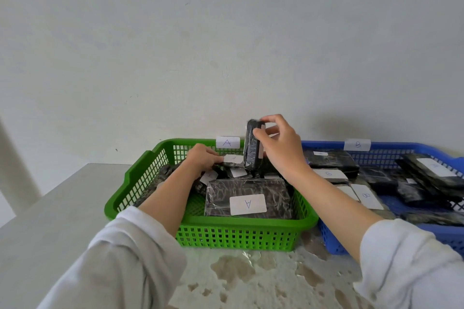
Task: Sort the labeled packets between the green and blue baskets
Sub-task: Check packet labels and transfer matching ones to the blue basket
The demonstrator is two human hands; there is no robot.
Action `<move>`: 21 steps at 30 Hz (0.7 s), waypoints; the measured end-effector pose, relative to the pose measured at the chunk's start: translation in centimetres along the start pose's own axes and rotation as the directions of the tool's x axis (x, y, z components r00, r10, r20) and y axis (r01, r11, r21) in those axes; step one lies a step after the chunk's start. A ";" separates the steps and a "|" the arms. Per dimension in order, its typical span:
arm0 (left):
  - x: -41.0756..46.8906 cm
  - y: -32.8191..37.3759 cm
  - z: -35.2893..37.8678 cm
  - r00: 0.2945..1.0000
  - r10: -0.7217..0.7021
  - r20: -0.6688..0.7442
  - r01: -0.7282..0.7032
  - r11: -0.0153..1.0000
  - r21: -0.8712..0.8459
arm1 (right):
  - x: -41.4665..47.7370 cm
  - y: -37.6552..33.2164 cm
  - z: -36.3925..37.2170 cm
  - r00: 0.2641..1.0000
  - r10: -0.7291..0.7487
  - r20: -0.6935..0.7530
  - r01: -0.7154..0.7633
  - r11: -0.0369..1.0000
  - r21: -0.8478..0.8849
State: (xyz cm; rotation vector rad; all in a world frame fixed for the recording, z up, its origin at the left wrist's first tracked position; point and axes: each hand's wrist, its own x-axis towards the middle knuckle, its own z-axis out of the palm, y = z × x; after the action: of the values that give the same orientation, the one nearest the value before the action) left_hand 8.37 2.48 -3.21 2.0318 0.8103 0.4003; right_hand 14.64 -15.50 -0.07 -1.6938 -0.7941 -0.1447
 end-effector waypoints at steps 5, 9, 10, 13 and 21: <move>-0.3 -0.5 -2.1 0.956 0.240 -0.170 -0.196 0.951 0.240 | -0.4 -0.1 1.2 0.999 -0.040 0.030 0.041 0.998 -0.039; -0.1 -2.3 -5.0 0.972 0.231 -0.049 -0.150 0.764 0.628 | -0.7 -0.4 2.2 0.994 -0.064 0.086 0.071 0.994 -0.085; 0.0 -2.9 -5.1 0.988 0.156 0.009 -0.119 0.712 0.692 | -0.8 -0.5 2.5 0.992 -0.064 0.109 0.075 0.992 -0.097; 0.1 -4.2 -4.7 0.995 0.089 0.042 -0.093 0.713 0.695 | -1.0 -0.3 3.1 0.985 -0.094 0.147 0.118 0.979 -0.164; -1.4 -2.5 -5.9 0.903 0.270 -0.334 -0.119 0.905 0.410 | -1.4 -0.5 3.1 0.978 -0.103 0.181 0.132 0.979 -0.156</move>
State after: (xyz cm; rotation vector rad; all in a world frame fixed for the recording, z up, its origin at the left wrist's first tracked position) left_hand 3.10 6.18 -1.98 2.4533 0.9777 0.8343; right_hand 12.29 -13.21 -1.24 -1.8350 -1.0373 -0.1516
